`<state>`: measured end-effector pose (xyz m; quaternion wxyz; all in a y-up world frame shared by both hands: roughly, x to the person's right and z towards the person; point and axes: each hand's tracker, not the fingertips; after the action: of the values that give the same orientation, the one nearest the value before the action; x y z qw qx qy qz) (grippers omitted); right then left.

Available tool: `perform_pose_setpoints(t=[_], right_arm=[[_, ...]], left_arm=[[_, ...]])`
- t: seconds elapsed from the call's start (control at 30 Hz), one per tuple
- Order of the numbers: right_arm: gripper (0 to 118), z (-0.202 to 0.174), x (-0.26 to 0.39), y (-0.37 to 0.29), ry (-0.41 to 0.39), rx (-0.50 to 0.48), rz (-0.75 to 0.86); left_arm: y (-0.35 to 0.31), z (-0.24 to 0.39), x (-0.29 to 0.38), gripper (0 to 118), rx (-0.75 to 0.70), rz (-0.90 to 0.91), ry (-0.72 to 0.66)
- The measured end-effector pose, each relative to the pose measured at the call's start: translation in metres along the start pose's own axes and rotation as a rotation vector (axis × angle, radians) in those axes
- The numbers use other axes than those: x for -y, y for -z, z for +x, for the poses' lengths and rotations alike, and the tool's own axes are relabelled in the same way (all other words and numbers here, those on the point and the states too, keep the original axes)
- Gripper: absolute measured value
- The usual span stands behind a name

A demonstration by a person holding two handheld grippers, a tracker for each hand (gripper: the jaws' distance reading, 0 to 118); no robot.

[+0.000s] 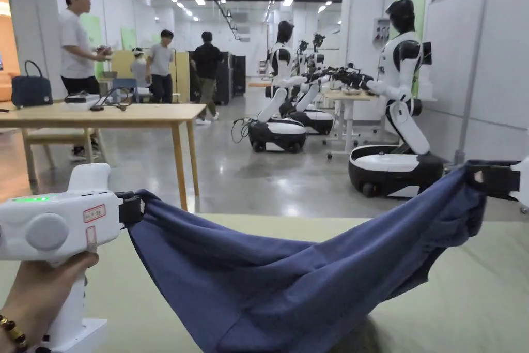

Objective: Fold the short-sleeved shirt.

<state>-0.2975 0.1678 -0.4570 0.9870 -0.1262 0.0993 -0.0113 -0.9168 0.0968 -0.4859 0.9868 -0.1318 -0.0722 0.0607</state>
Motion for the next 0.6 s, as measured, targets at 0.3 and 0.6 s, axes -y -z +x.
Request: perform_pose_setpoints(t=[0.3,0.6], right_arm=[[8,0.025,0.168,-0.148,0.028,-0.074,-0.231],[8,0.021,0.289,-0.168,-0.053,0.016,-0.665]], left_arm=[[-0.147,-0.013,0.174,0,0.115,-0.239,0.013],[-0.189,-0.013,0.277,0,0.093,-0.48,0.011]])
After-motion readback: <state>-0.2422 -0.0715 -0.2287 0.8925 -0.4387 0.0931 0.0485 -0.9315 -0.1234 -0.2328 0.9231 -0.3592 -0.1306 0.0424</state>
